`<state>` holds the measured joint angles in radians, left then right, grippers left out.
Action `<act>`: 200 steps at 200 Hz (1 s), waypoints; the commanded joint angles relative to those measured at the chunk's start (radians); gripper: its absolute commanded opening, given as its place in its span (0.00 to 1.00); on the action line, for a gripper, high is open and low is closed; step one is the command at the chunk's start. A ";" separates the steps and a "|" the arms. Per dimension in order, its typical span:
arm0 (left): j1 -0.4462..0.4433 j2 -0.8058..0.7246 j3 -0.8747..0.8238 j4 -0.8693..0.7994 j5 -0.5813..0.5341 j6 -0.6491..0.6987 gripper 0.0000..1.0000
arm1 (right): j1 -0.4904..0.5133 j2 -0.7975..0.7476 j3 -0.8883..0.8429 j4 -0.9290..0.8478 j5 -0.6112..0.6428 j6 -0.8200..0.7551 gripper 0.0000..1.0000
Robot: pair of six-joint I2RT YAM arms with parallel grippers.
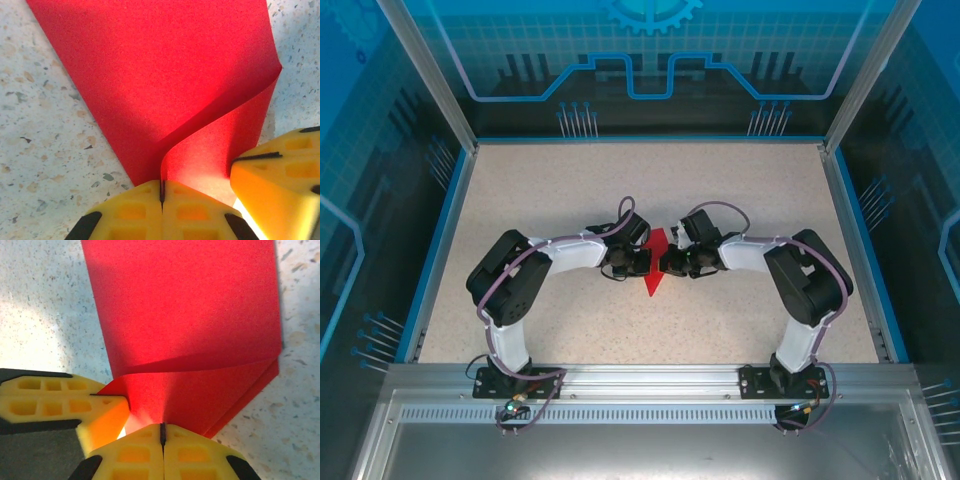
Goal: Fold a paper plane with a square sheet of paper (pick it up from the middle)
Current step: Third fold the triangle at the center of the table.
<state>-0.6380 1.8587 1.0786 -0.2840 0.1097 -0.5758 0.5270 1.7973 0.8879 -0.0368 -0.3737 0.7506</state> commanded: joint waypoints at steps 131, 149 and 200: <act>0.001 -0.208 0.017 -0.062 -0.082 -0.011 0.31 | -0.019 0.008 -0.038 -0.031 0.038 0.006 0.05; -0.001 -0.246 -0.059 0.032 0.002 -0.049 0.32 | -0.019 0.004 -0.040 -0.032 0.038 0.007 0.05; -0.018 -0.200 -0.199 0.245 0.193 -0.177 0.12 | -0.020 0.004 -0.038 -0.031 0.033 0.013 0.05</act>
<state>-0.6407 1.6161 0.9291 -0.1608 0.1787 -0.6731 0.5217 1.8107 0.8761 -0.0143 -0.3637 0.7567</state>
